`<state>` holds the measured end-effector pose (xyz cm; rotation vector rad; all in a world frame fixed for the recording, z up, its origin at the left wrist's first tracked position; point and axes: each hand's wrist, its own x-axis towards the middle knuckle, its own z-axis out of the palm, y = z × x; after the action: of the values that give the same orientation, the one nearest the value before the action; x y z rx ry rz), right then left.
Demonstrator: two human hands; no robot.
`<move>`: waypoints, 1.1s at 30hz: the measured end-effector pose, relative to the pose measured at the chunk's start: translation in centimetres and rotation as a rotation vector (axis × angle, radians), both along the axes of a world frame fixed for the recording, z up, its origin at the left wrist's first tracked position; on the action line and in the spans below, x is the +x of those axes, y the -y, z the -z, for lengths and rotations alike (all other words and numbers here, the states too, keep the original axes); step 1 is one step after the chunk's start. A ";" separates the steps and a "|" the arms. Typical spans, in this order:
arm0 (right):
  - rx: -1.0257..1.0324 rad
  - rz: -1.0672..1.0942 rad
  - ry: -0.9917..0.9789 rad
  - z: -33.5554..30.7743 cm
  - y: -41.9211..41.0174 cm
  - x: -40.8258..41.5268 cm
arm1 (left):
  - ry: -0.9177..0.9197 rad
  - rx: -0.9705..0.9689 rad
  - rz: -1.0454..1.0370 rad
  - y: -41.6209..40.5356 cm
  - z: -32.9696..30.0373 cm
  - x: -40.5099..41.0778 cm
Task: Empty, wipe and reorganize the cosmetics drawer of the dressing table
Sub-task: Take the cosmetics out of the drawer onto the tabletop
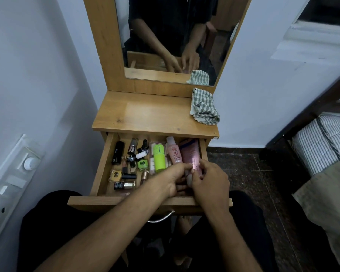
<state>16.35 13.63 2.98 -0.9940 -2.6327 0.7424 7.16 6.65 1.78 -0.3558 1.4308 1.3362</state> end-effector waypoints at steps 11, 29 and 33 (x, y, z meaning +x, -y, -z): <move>-0.070 -0.006 -0.274 -2.0 1.1 2.1 | -0.178 0.168 -0.045 2.3 -2.9 1.2; 0.002 -0.496 -0.445 -3.1 -3.2 -6.1 | -0.774 0.072 -0.176 2.2 -7.0 -6.6; 0.045 -0.460 -0.466 -2.4 -3.8 -8.9 | -0.905 -0.011 -0.150 1.0 -6.5 -9.2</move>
<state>7.49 17.43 5.39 -0.1549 -2.4486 0.8745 -2.00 5.62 8.30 0.1831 2.1742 1.7113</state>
